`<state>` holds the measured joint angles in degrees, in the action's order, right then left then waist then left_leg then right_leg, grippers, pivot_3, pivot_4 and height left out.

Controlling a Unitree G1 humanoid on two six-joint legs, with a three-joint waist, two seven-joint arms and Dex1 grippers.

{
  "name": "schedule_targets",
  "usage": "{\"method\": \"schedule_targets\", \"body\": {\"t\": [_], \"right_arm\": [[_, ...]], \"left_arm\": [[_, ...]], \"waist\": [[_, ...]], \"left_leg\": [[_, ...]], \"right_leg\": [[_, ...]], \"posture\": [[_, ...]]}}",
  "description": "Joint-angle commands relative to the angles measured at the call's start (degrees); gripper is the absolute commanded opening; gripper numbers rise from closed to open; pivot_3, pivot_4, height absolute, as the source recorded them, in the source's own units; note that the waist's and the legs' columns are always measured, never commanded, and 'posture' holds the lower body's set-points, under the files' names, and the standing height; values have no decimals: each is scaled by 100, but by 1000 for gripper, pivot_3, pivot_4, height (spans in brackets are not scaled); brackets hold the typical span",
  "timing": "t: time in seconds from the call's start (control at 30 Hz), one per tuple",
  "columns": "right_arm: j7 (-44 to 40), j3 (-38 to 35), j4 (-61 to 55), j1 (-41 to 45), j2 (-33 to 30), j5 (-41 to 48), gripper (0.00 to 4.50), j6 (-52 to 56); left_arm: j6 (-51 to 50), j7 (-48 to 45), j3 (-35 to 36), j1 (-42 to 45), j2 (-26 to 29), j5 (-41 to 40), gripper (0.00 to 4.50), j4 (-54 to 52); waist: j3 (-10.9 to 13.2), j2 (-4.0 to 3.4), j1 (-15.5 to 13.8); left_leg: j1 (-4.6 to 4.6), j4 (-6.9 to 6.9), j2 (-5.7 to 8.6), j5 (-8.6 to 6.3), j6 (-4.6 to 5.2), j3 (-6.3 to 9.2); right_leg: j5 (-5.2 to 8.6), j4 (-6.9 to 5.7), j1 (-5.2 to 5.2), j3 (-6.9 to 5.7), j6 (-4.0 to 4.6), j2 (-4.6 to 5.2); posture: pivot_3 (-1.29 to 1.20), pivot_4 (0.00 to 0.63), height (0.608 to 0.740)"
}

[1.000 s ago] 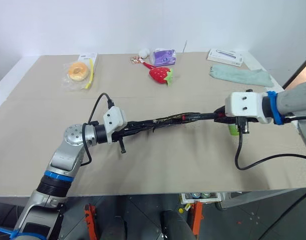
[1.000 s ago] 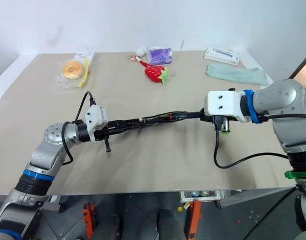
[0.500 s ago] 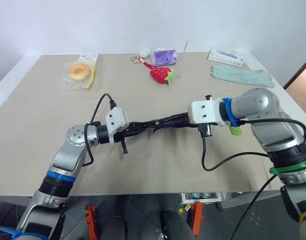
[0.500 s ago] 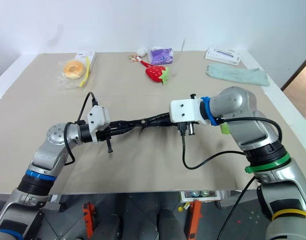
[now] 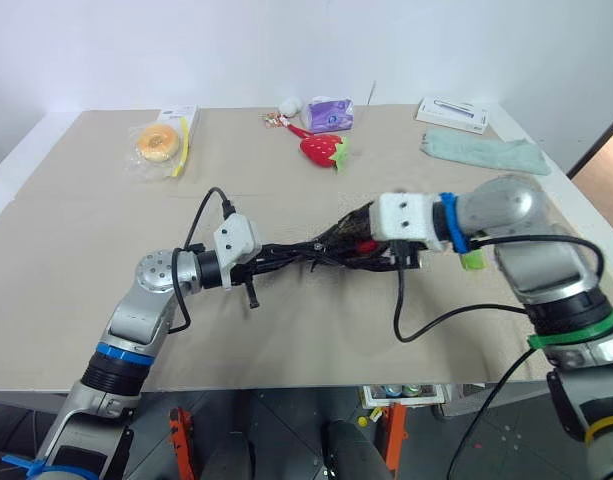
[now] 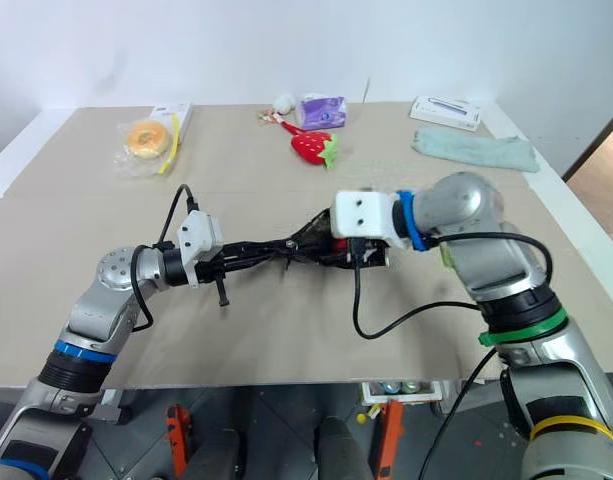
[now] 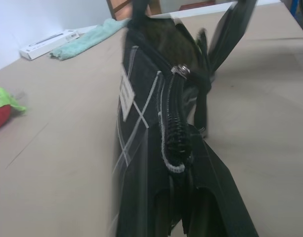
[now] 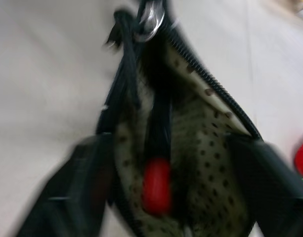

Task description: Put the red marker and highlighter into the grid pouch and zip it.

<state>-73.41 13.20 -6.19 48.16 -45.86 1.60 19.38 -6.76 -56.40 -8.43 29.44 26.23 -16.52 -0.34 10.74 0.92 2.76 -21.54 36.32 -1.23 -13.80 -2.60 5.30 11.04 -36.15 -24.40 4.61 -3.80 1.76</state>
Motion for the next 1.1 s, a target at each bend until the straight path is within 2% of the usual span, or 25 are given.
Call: {"method": "schedule_targets", "body": {"t": [0.03,0.23,0.4,0.63,0.9,1.0,1.1], "right_arm": [[168,-765,-290,82,-204,535,4431,795],[1100,-1258,346,18,-648,318,4431,1933],[2810,-1706,1401,-407,-248,-45,4431,3435],[4027,-2072,2312,-670,198,-75,4431,3398],[4217,-2069,2859,-708,302,104,4431,3315],[4153,-1954,2834,-752,276,113,3567,3321],[4056,-1892,2861,-726,189,113,2082,3174]], "left_arm": [[-9,80,181,18,-4,-116,0,-249],[-51,152,250,-12,-1,-177,0,-272],[-49,153,224,-30,-36,-175,0,-253],[-65,116,221,7,-28,-172,0,-243],[-110,103,232,-25,8,-178,0,-319],[-124,117,233,-35,9,-177,0,-338],[-119,129,235,-28,1,-172,0,-325]], "waist": [[0,0,0],[0,1,-3],[-4,6,-2],[4,-7,22],[3,-7,17],[3,-6,17],[3,-6,17]], "left_leg": [[0,0,0,0,0,0],[0,6,1,0,0,-3],[4,6,0,0,1,-4],[3,5,3,-1,3,-29],[5,7,4,0,3,-35],[6,9,4,0,3,-38],[6,9,4,0,3,-38]], "right_leg": [[0,0,0,0,0,0],[-1,0,3,1,2,0],[-4,-2,3,3,5,-2],[-9,-1,-4,29,-4,-1],[-13,0,-1,35,-13,-2],[-13,1,0,38,-14,-2],[-14,1,0,38,-15,-2]], "posture": [[0,150,740],[0,150,740],[0,150,740],[0,150,740],[0,150,740],[0,150,740],[0,150,740]]}}
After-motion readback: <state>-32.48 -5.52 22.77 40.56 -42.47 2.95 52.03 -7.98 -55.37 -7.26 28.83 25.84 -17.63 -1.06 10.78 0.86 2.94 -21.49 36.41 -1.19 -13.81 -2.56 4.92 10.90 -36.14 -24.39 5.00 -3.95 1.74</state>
